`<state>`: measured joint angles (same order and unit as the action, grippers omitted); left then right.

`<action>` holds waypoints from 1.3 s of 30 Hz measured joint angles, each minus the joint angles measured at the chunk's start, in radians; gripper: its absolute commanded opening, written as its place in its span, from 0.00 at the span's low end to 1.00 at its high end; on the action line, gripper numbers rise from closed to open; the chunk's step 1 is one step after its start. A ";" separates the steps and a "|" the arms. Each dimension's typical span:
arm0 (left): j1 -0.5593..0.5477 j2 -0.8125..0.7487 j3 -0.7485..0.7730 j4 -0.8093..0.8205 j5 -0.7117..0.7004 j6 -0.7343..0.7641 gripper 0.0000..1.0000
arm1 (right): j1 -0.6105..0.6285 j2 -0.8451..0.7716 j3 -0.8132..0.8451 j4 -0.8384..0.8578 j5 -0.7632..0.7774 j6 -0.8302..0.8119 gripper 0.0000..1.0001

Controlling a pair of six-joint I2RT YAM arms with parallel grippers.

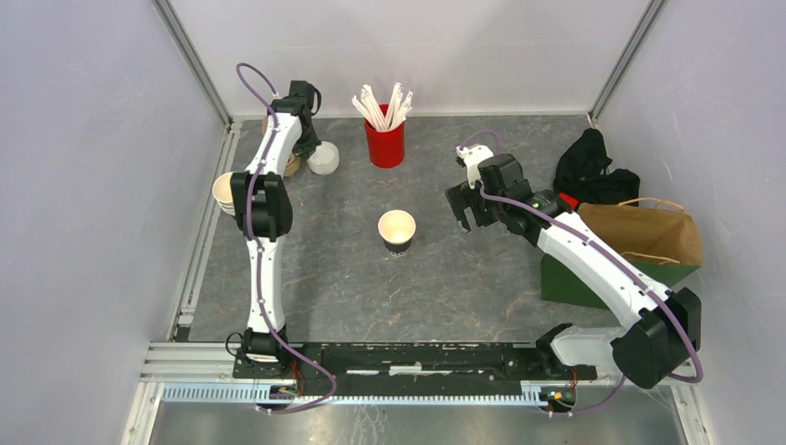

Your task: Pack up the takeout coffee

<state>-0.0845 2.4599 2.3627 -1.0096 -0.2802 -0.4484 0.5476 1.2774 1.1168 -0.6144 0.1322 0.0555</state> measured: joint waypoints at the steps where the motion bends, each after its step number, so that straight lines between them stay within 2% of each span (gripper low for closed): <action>1: 0.000 0.000 0.000 -0.001 0.000 0.000 0.02 | 0.000 0.000 0.000 0.000 0.000 0.000 0.98; 4: 0.000 0.000 0.000 -0.008 0.002 0.000 0.05 | 0.000 0.000 0.000 0.000 -0.001 0.000 0.98; 6: 0.000 0.000 0.000 -0.008 0.006 0.000 0.22 | 0.000 0.000 0.000 0.000 -0.001 0.000 0.98; 8: 0.002 0.000 0.000 -0.006 0.024 -0.002 0.30 | 0.000 0.000 -0.002 0.001 -0.002 0.000 0.98; 10: 0.003 0.000 0.000 -0.006 0.034 -0.001 0.34 | 0.000 0.000 -0.002 0.000 -0.001 0.000 0.98; 14: 0.005 0.000 0.000 -0.006 0.048 -0.002 0.25 | 0.000 0.000 -0.002 0.000 -0.001 0.000 0.98; 25: 0.005 0.000 0.000 -0.006 0.032 -0.001 0.25 | 0.002 0.000 -0.002 0.000 0.000 0.000 0.98; 31: 0.005 0.000 0.000 -0.006 0.019 -0.001 0.19 | 0.002 0.000 -0.002 0.000 0.000 0.000 0.98; 39: 0.005 0.000 0.000 -0.006 0.019 -0.001 0.21 | 0.007 0.000 -0.002 0.001 0.000 0.000 0.98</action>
<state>-0.0799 2.4603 2.3631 -1.0153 -0.2611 -0.4492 0.5545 1.2774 1.1149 -0.6136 0.1318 0.0551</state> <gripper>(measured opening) 0.205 0.979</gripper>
